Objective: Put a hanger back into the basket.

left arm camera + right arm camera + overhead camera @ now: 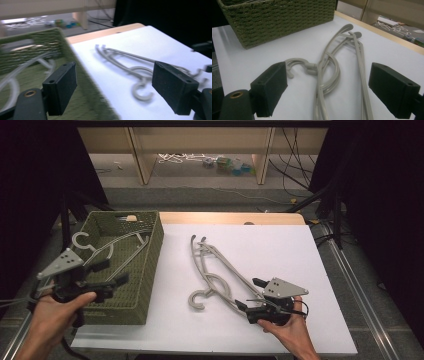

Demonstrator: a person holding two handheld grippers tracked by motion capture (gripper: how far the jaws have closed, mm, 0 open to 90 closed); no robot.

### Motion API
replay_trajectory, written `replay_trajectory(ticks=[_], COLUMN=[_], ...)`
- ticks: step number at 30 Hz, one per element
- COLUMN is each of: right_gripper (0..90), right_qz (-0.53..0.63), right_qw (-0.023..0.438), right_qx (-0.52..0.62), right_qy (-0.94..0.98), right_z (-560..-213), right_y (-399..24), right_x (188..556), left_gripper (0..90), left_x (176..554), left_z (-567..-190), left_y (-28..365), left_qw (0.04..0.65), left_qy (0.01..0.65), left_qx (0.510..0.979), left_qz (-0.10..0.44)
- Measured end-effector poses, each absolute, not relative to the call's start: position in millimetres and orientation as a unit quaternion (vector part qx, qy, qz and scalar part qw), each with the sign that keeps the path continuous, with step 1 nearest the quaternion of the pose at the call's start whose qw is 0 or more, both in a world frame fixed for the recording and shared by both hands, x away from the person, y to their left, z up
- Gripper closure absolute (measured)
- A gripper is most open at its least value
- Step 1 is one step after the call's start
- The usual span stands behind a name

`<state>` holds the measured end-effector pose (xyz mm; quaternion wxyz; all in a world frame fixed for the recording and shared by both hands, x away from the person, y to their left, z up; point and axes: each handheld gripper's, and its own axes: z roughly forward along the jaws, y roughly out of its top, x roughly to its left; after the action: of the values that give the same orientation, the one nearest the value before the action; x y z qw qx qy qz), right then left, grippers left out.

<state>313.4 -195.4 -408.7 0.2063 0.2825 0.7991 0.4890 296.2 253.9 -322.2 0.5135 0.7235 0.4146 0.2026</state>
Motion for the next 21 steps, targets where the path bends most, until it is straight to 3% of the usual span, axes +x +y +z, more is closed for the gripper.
replay_trajectory(ticks=[21], right_gripper=[16.2], right_qz=[0.481], right_qw=[0.194], right_qx=[0.287], right_qy=[0.805], right_z=[-411], right_y=[-196], right_x=[313], left_gripper=[16.4], left_x=[290], left_z=[-373], left_y=[193], left_qw=[0.559], left_qy=[0.360], left_qx=[0.725], left_qz=[0.178])
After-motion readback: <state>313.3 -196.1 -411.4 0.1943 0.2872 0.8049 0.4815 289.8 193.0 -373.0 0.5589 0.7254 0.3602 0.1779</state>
